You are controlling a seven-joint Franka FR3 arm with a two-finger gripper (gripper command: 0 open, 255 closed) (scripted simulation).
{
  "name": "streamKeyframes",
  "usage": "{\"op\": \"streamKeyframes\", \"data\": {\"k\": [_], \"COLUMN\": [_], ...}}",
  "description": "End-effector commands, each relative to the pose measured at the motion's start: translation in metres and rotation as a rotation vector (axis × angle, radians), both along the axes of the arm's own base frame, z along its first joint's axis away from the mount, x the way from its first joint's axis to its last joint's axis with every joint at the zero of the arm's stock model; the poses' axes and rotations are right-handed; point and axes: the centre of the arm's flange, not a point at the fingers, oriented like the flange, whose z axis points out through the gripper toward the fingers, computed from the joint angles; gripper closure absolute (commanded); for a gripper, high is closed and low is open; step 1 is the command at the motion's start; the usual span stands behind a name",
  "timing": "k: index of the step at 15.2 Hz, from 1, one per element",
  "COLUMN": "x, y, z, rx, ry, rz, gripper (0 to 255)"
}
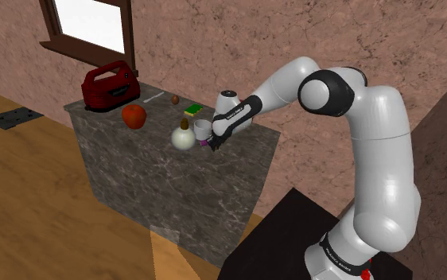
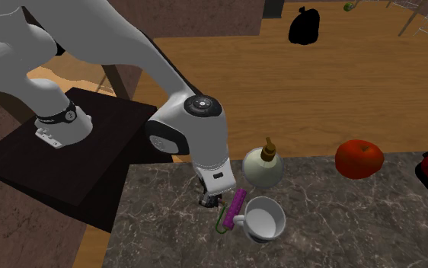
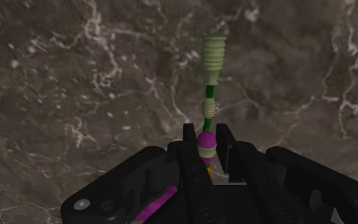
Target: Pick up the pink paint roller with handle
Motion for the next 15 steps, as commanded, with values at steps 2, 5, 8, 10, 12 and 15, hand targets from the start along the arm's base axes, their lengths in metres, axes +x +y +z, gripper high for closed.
{"op": "streamKeyframes", "data": {"k": [2,5,8,10,12,15], "x": [-0.001,-0.001,-0.001,-0.001,-0.001,-0.001], "y": [0.001,0.001,0.001,0.001,0.001,0.001], "z": [0.0,0.016,0.032,0.042,0.053,0.069], "rx": [0.0,0.0,0.0,0.0,0.0,0.0], "ry": [0.0,0.0,0.0,0.0,0.0,0.0], "rz": [0.0,0.0,0.0,0.0,0.0,0.0], "gripper": [255,255,255,255,255,255]}}
